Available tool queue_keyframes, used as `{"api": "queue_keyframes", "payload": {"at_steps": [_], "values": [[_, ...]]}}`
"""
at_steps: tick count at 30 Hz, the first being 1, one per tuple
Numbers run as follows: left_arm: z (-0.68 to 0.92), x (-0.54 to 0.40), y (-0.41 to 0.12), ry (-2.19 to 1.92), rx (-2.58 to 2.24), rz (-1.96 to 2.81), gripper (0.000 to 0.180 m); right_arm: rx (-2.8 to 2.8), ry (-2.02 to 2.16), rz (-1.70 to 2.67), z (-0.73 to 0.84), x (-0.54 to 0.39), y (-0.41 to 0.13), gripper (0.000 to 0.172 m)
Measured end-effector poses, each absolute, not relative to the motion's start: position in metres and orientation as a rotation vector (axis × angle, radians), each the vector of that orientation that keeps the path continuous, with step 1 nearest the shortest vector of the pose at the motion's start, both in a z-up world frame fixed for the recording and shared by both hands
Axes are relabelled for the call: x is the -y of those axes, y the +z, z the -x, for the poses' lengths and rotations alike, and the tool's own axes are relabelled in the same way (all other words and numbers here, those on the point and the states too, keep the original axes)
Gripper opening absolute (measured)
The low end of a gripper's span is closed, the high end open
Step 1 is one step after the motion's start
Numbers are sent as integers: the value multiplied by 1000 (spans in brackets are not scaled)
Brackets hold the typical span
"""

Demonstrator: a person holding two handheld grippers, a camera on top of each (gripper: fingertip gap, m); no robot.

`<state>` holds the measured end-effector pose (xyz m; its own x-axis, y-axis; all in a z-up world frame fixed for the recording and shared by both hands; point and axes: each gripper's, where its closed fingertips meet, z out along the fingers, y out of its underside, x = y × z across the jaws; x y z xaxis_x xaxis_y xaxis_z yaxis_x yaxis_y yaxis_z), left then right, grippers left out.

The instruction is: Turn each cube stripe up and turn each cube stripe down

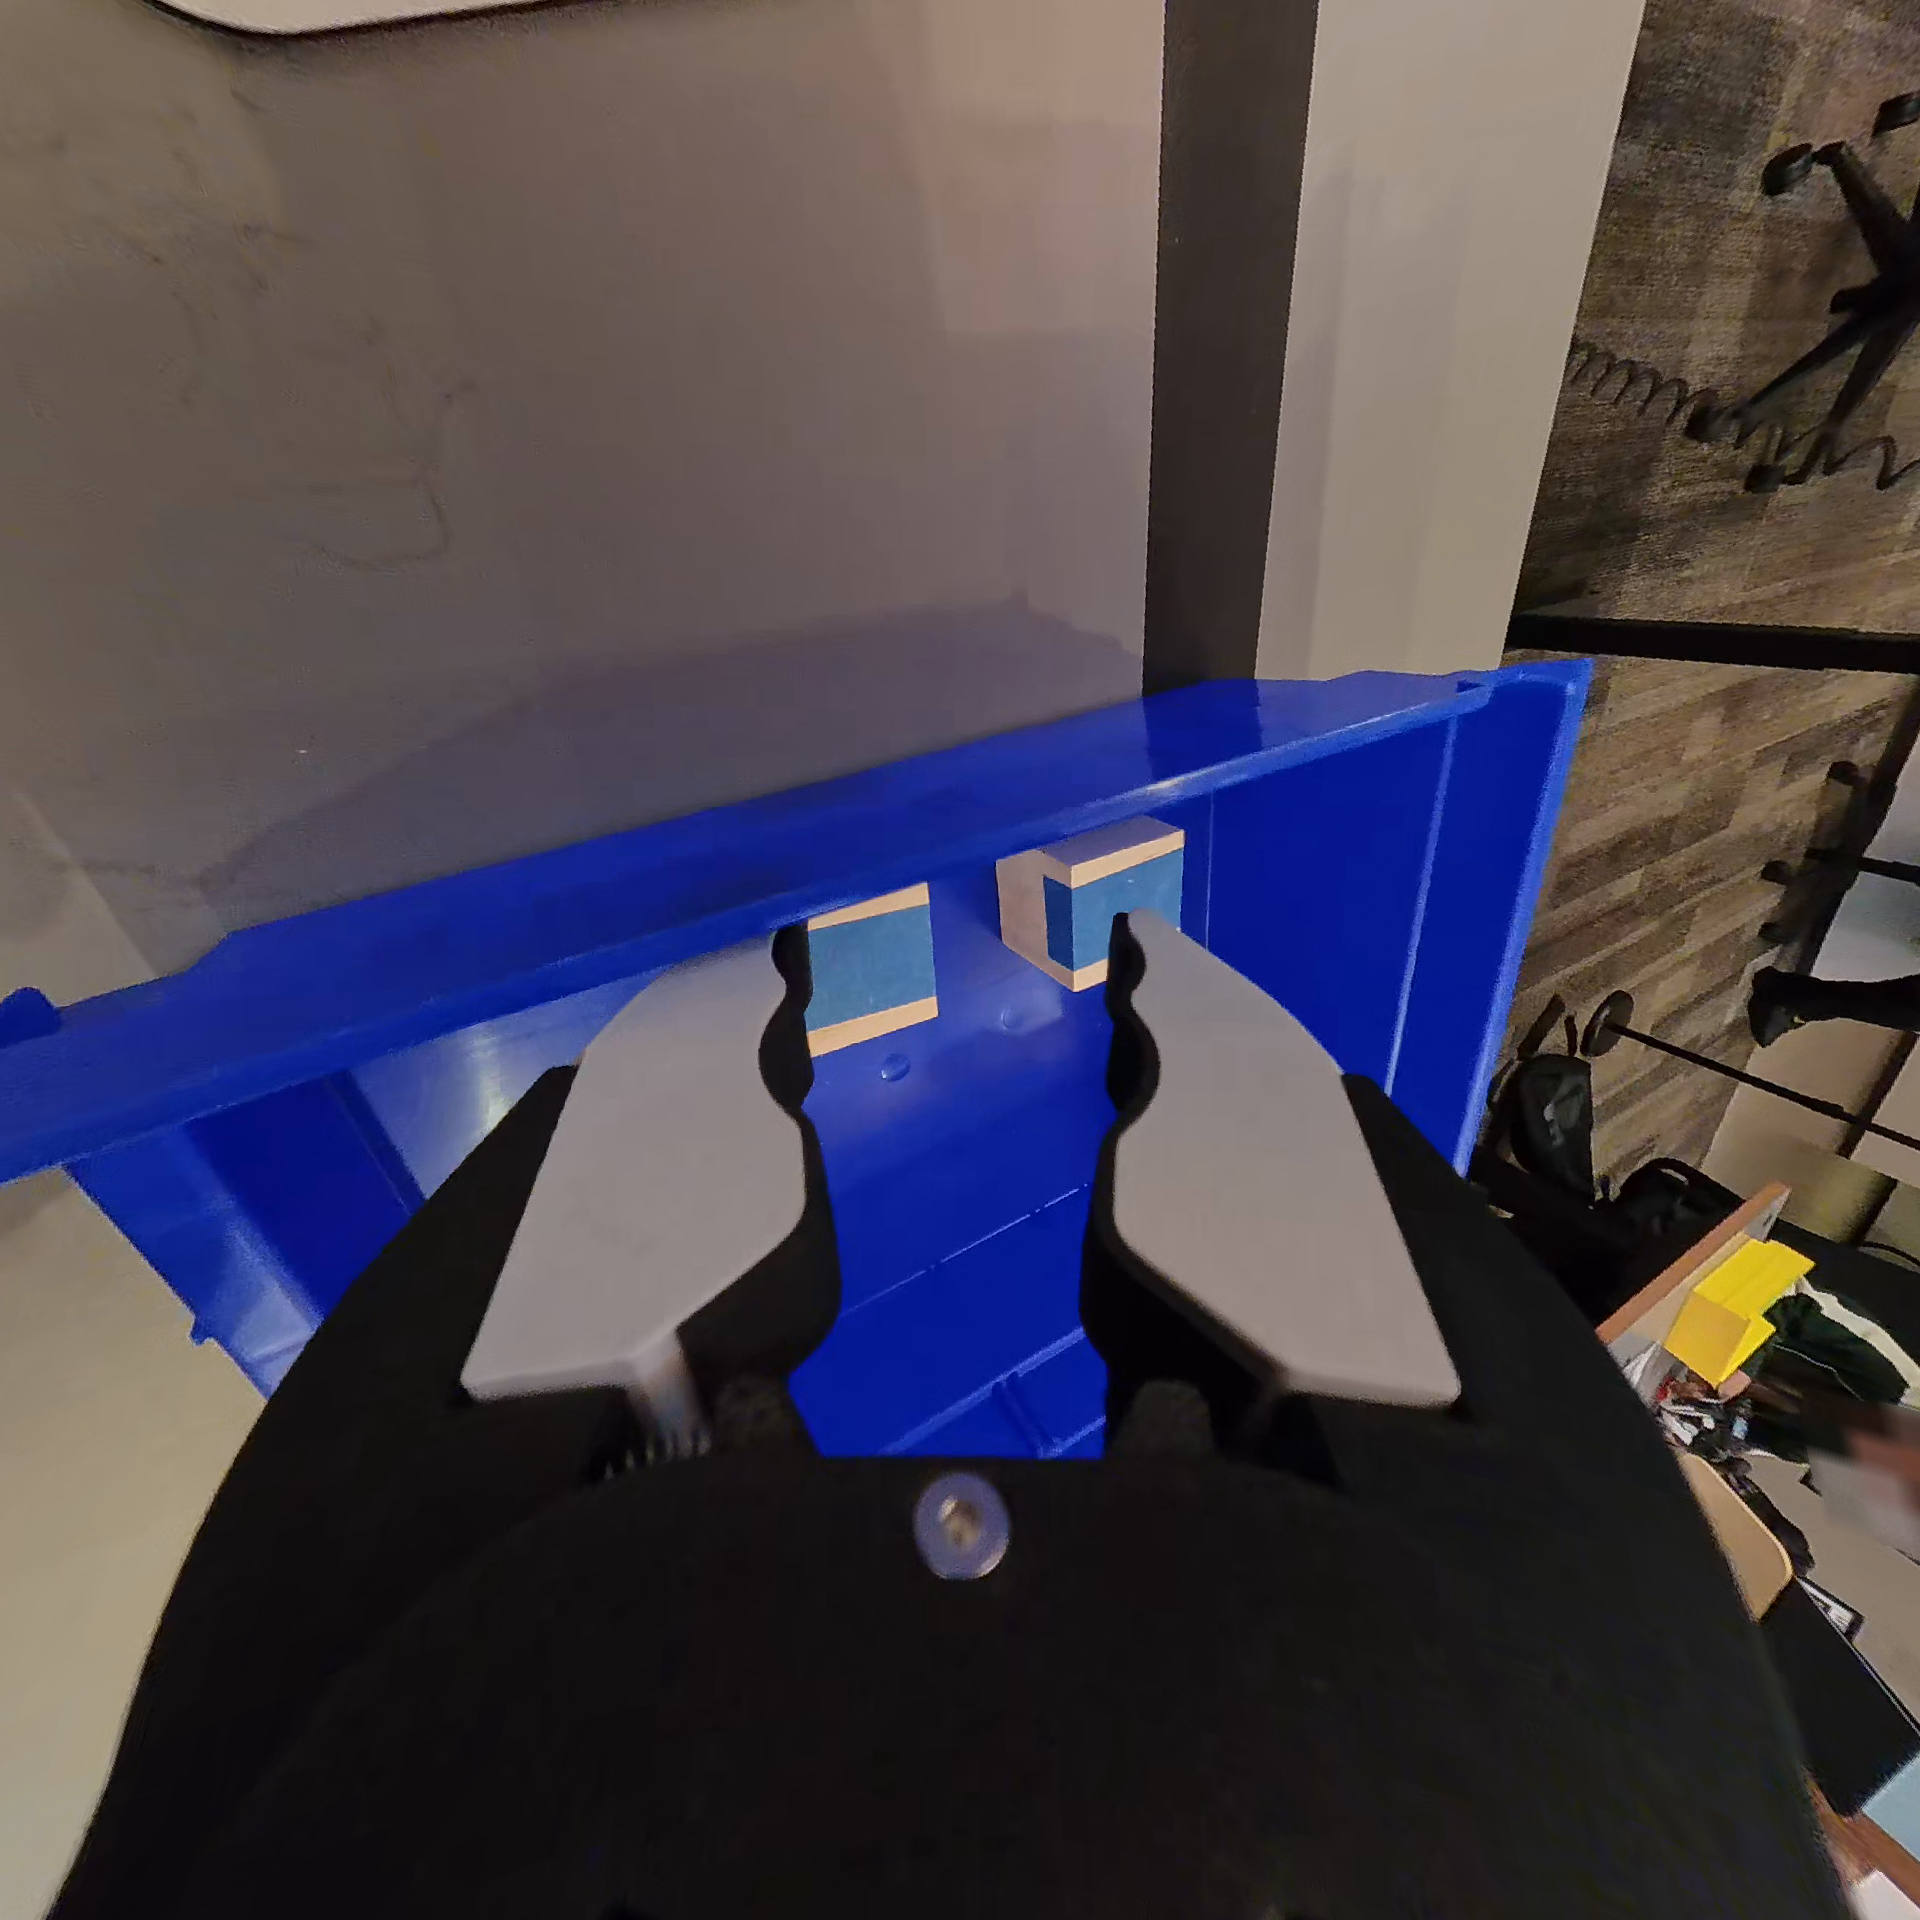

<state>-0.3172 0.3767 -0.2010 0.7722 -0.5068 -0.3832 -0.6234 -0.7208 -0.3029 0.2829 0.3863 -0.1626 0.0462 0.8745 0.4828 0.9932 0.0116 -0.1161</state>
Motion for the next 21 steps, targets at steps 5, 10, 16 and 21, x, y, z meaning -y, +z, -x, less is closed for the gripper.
{"api": "queue_keyframes", "payload": {"at_steps": [5, 10, 16, 21], "values": [[321, -375, -223, 424, -880, 2625, 57, 1859, -386, 1900, -283, -387, -157, 55], [322, -381, -209, 473, -883, 2545, 46, 1810, -429, 1895, -286, -390, -146, 55], [289, -381, -115, 128, -734, 2235, 45, 1523, -626, 1737, -290, -403, -68, 55], [232, -345, -11, -245, -750, 1812, 45, 1358, -611, 1319, -227, -366, 22, 56]]}}
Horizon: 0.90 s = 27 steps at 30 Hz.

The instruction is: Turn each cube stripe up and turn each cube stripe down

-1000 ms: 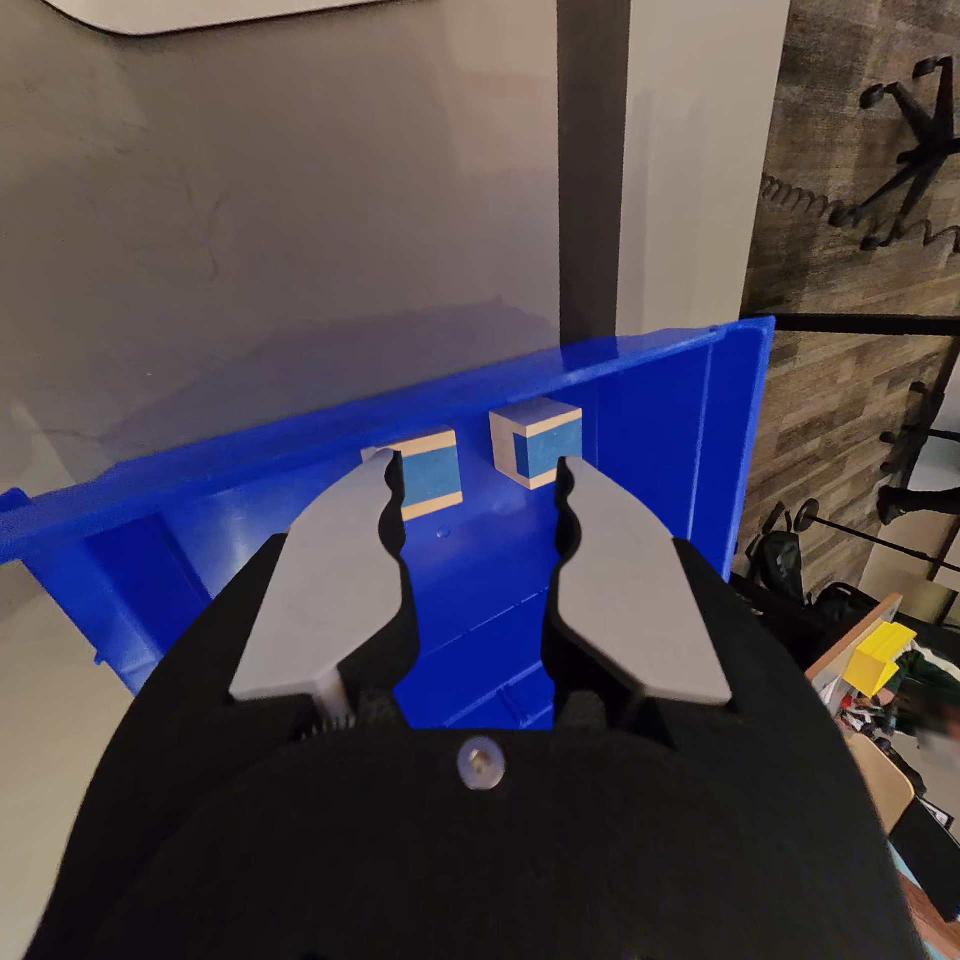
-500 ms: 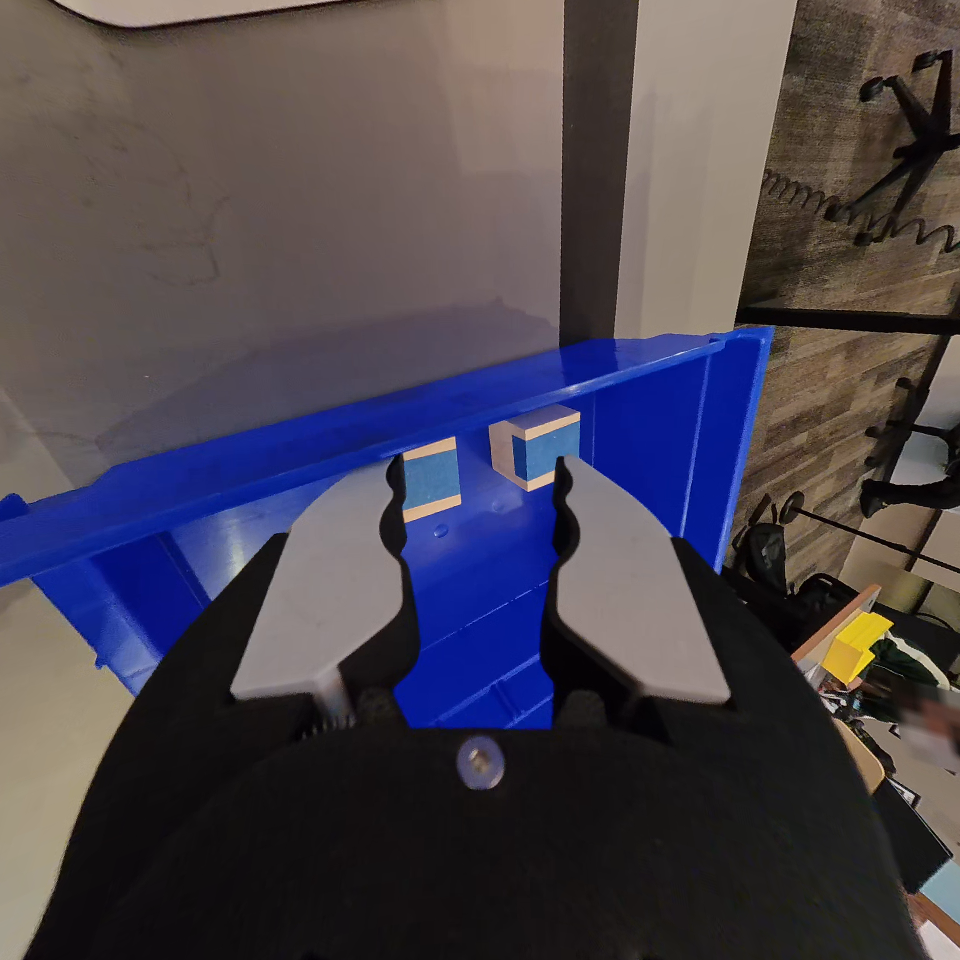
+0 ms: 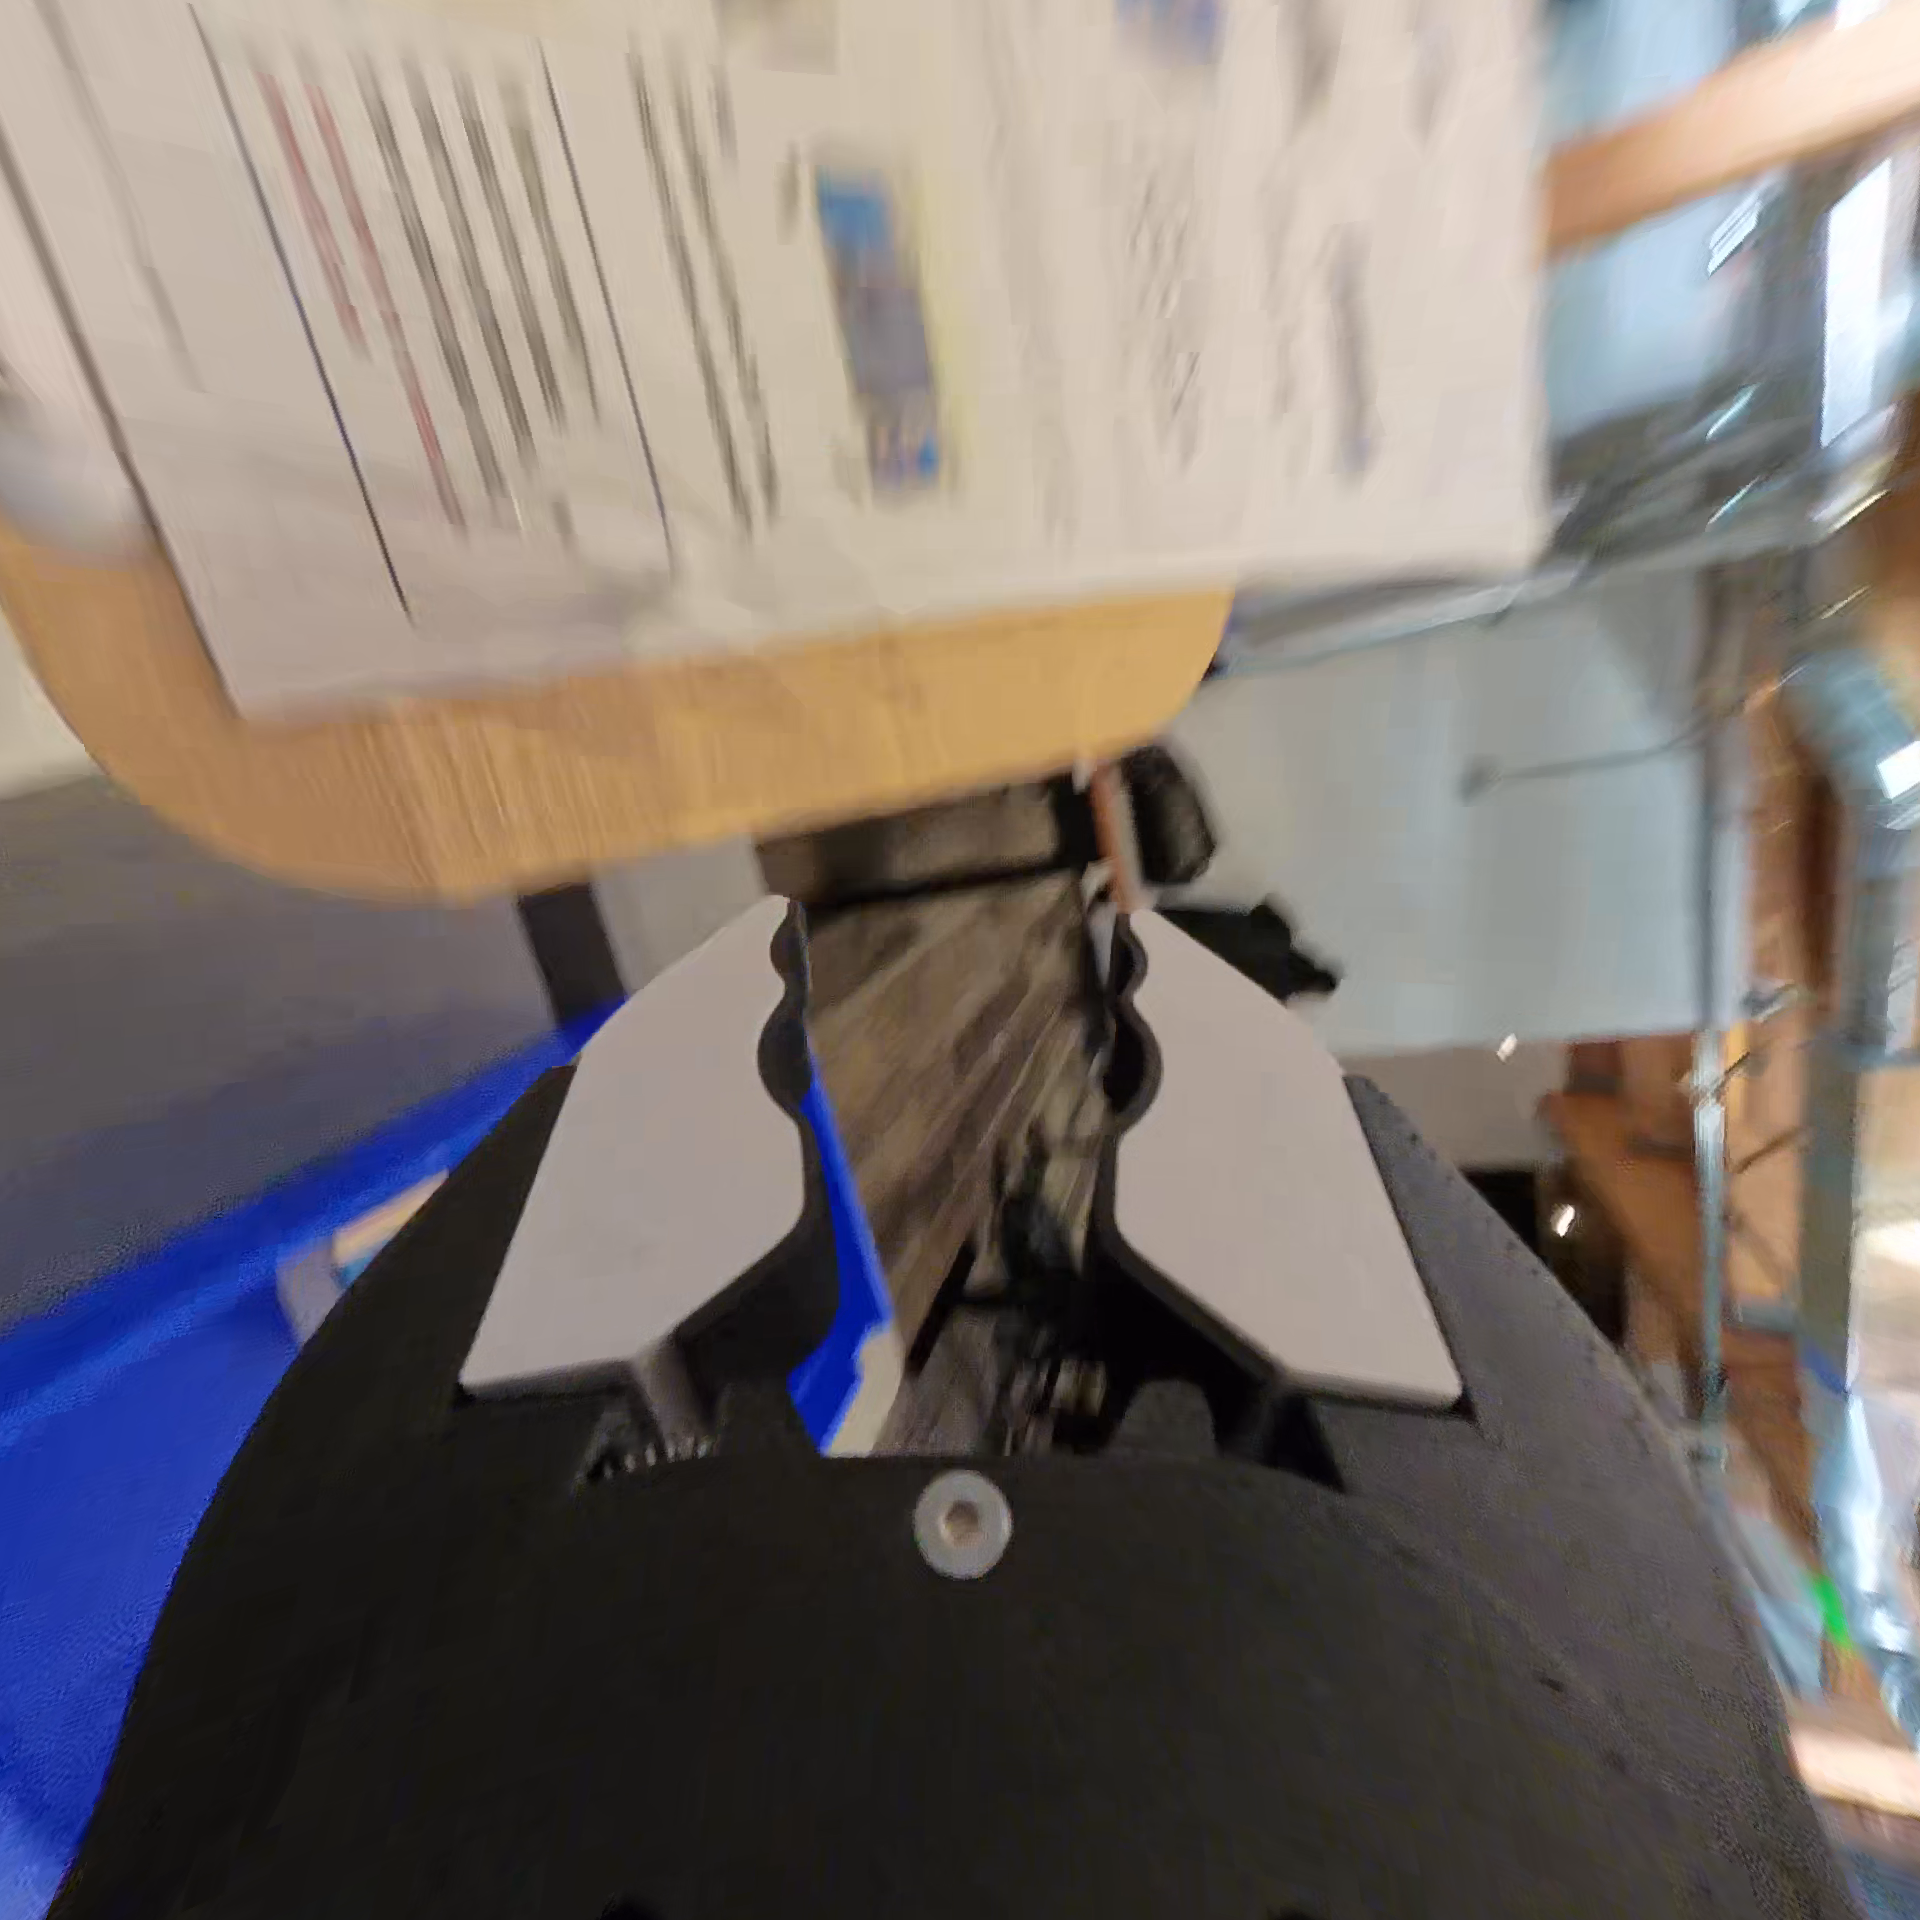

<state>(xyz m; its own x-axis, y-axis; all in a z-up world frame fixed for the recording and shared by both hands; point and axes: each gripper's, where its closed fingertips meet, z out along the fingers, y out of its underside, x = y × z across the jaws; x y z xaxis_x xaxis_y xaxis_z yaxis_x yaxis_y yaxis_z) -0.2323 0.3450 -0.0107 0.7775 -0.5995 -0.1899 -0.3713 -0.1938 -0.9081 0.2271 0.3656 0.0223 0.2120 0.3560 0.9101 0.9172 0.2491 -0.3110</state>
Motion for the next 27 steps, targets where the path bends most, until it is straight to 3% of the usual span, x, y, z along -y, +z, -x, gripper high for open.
{"api": "queue_keyframes", "payload": {"at_steps": [4, 7, 11, 17, 27], "values": [[158, -308, 35, -488, -846, 1521, 45, 1378, -323, 1058, -141, -306, 43, 46], [99, -269, 47, -666, -992, 1264, 45, 1414, -45, 1016, -89, -271, 33, 57], [45, -233, 43, -839, -1066, 1099, 45, 1406, 230, 1014, -48, -246, 20, 64], [10, -213, 29, -770, -1123, 1025, 45, 1308, 698, 1106, -11, -219, 7, 66], [-5, -202, 26, -783, -1105, 989, 45, 1171, 983, 1092, -1, -206, 5, 42]]}}
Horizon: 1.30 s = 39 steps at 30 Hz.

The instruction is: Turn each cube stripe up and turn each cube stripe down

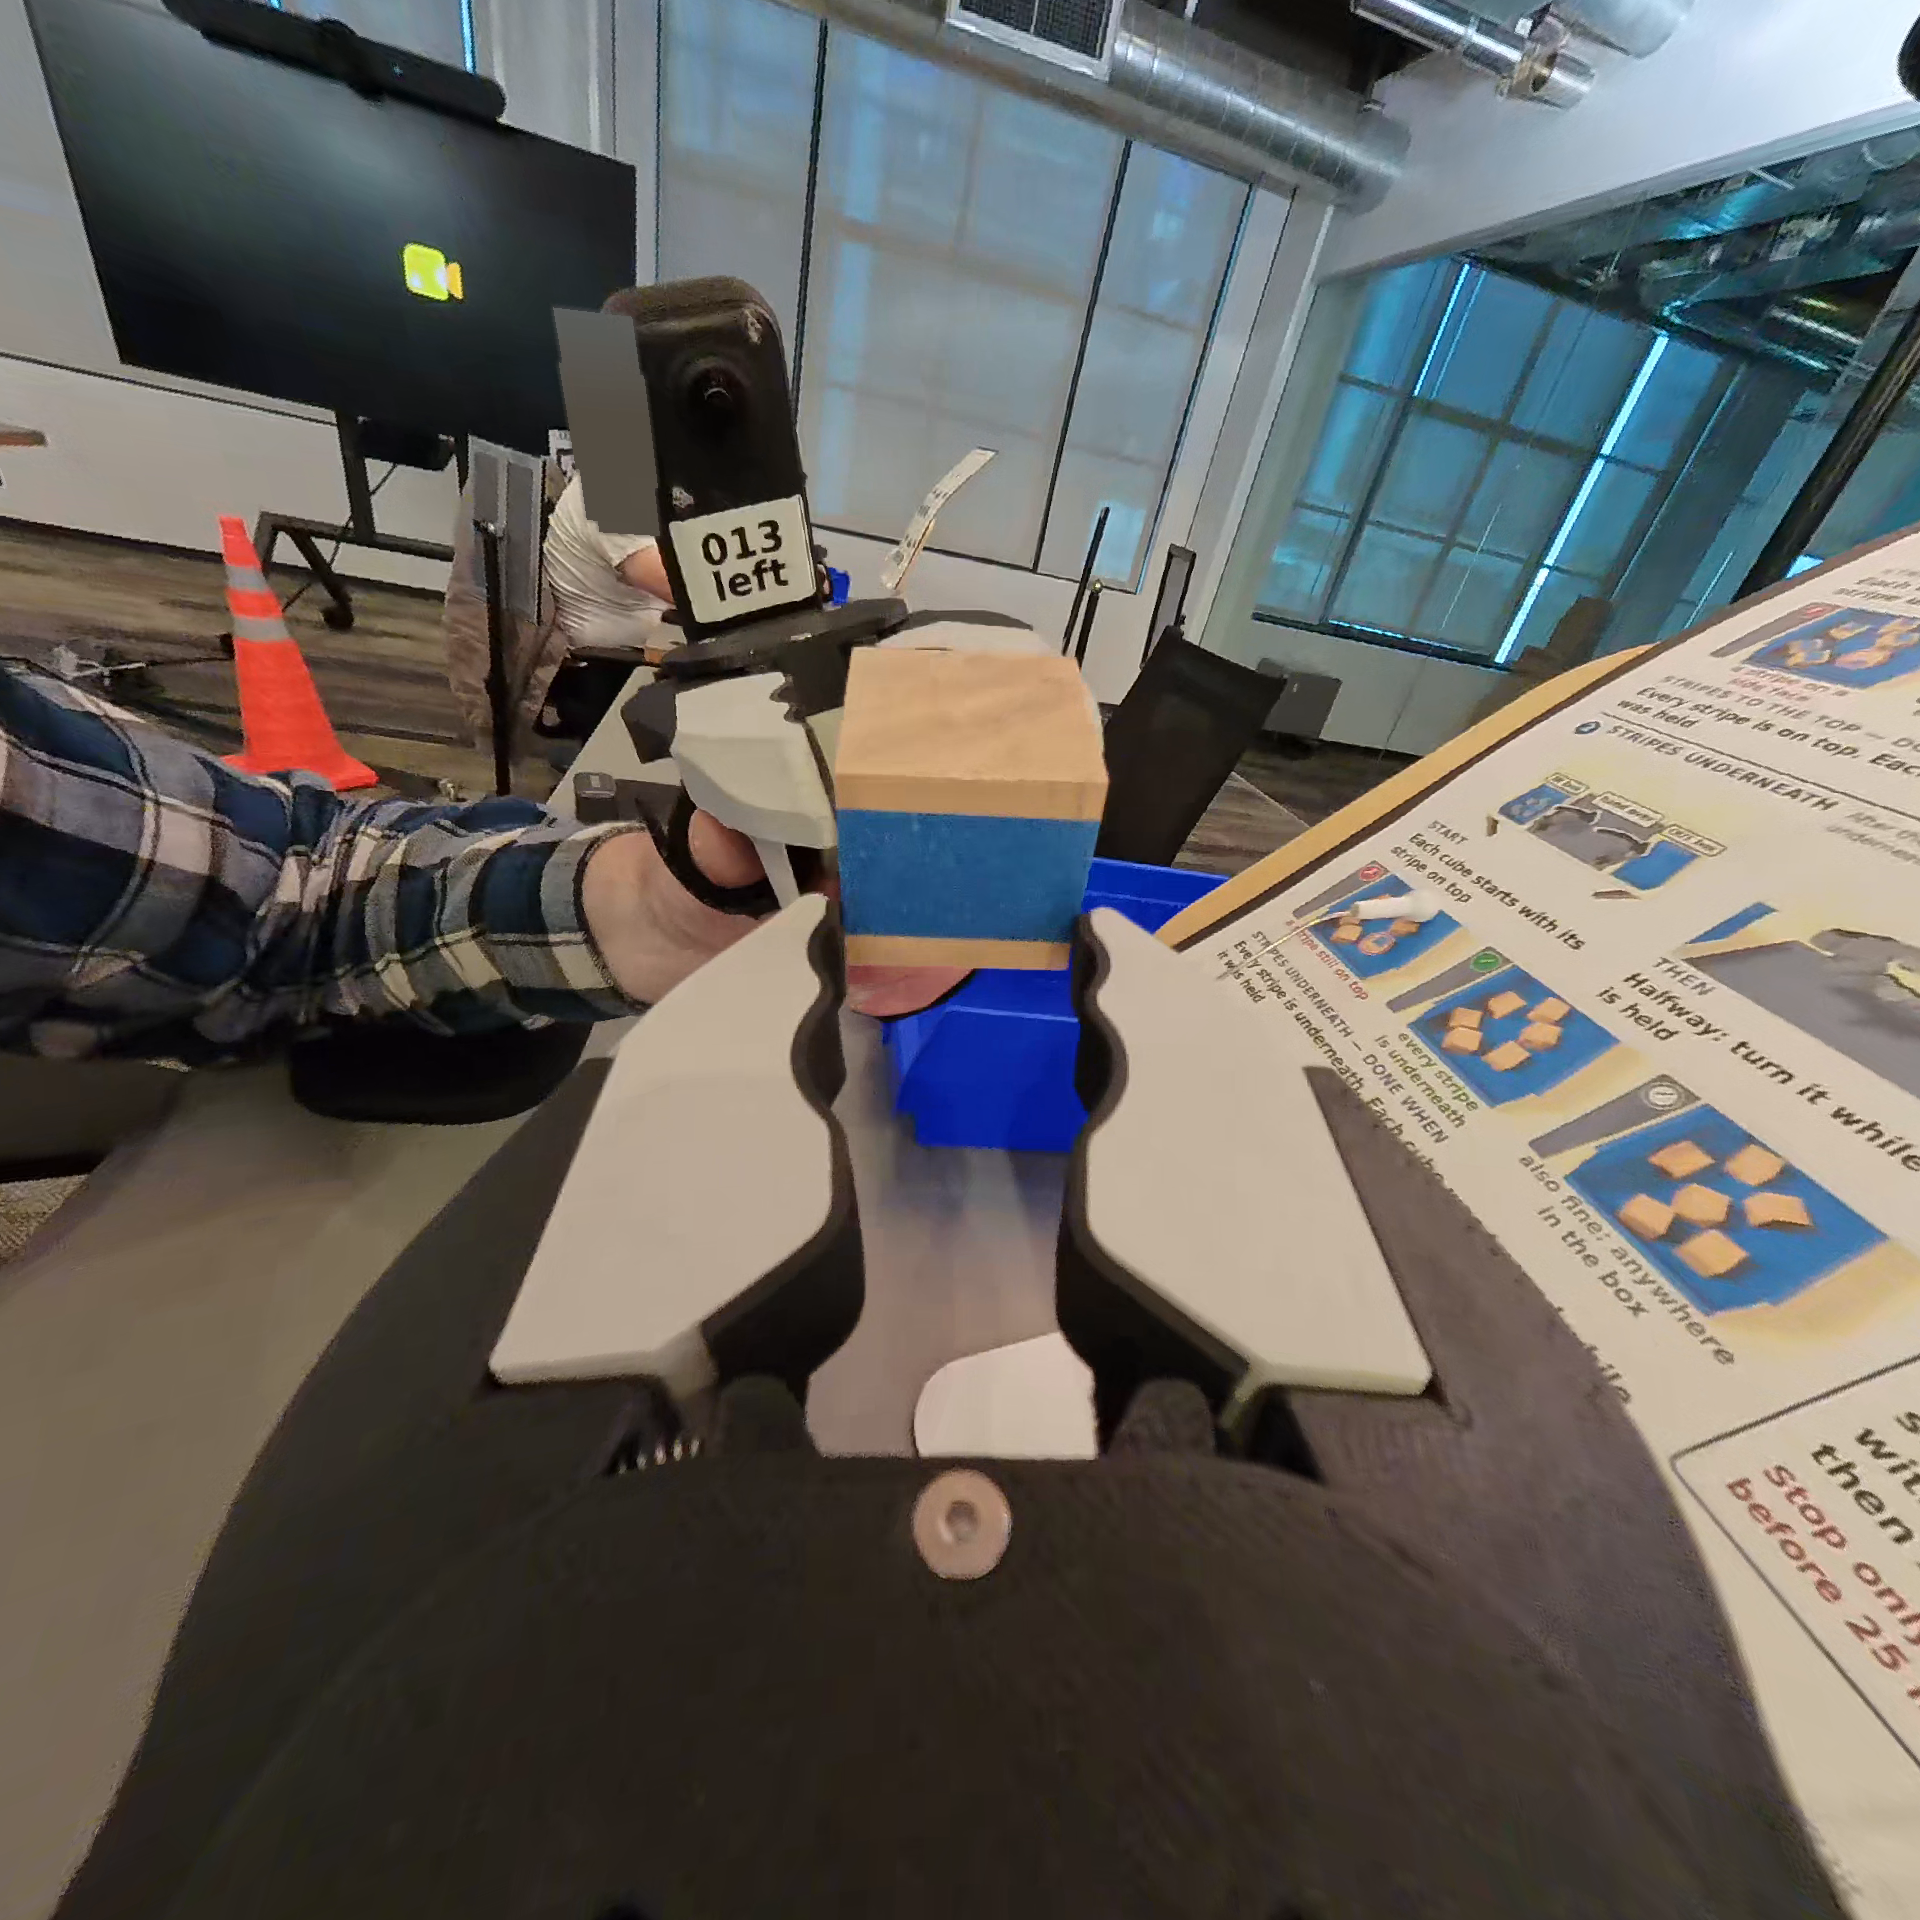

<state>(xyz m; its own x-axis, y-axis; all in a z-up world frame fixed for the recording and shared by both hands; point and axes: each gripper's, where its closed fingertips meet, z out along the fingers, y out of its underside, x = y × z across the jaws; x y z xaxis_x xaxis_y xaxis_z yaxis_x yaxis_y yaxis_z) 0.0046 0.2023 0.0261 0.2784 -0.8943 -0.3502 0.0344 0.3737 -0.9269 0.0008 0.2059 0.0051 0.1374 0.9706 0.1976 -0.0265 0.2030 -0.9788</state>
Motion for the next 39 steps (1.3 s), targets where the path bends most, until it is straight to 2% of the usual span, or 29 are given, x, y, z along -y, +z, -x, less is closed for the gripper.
{"api": "queue_keyframes", "payload": {"at_steps": [31, 36, 39], "values": [[-5, -204, 23, -858, -1071, 994, 43, 1280, 884, 1073, -15, -207, 15, 42], [5, -208, 30, -806, -1063, 990, 42, 1360, 787, 1107, -42, -220, 28, 42], [14, -212, 37, -749, -1055, 993, 41, 1459, 583, 1224, -91, -246, 30, 42]]}}
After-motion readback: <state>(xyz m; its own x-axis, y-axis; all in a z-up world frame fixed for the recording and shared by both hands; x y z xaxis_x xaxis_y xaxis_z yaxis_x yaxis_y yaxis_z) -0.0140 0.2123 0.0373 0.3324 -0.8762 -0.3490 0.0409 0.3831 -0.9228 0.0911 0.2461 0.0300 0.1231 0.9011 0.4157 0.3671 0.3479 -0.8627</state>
